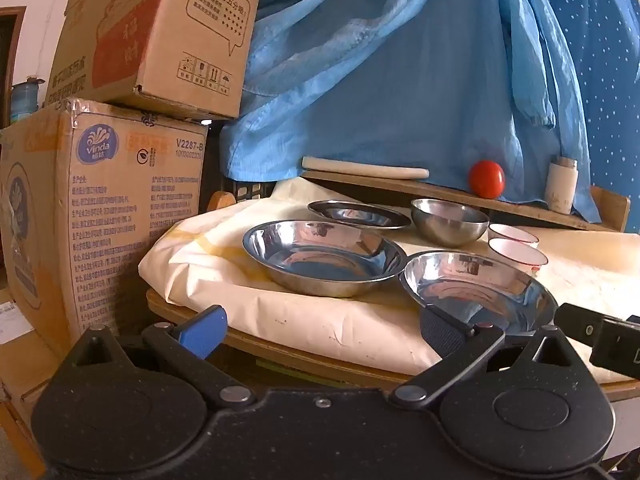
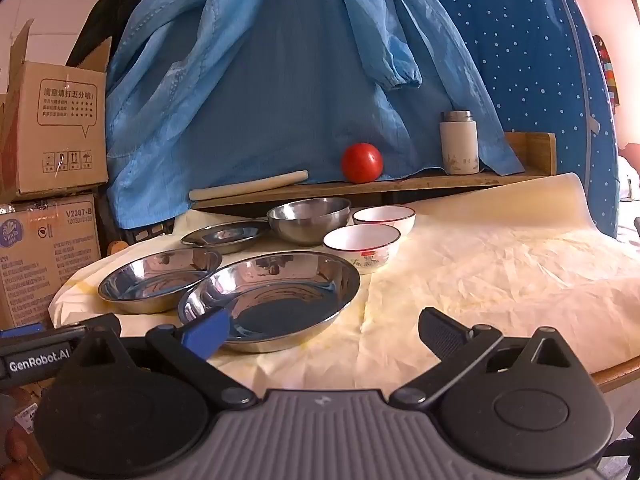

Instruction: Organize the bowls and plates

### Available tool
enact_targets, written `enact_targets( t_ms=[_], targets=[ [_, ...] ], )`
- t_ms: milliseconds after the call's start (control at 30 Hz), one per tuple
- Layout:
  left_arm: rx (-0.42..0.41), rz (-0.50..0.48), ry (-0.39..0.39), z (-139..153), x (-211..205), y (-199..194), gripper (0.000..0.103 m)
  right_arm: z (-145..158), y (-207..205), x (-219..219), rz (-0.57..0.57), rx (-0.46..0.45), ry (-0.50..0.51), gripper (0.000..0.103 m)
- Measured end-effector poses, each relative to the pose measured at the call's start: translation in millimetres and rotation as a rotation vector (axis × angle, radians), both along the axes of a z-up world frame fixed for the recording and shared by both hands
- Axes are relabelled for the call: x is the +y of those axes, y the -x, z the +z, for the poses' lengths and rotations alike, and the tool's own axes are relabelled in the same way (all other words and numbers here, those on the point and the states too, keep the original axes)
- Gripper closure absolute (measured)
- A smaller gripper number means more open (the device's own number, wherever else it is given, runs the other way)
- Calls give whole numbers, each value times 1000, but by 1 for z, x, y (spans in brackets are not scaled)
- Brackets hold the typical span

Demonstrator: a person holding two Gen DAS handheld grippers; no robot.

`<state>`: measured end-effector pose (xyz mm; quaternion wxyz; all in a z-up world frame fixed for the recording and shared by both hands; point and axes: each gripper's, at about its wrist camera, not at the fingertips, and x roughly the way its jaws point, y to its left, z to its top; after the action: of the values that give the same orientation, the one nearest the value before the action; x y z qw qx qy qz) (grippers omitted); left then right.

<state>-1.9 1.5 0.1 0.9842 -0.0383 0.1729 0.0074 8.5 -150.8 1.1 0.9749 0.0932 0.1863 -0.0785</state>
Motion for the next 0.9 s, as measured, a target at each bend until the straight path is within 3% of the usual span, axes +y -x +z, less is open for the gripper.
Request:
enact_targets(
  t_ms=[900],
  targets=[
    [33,-21,-23,-4,-2,-5,1,-4,0,-2,3,15,-9,0]
  ],
)
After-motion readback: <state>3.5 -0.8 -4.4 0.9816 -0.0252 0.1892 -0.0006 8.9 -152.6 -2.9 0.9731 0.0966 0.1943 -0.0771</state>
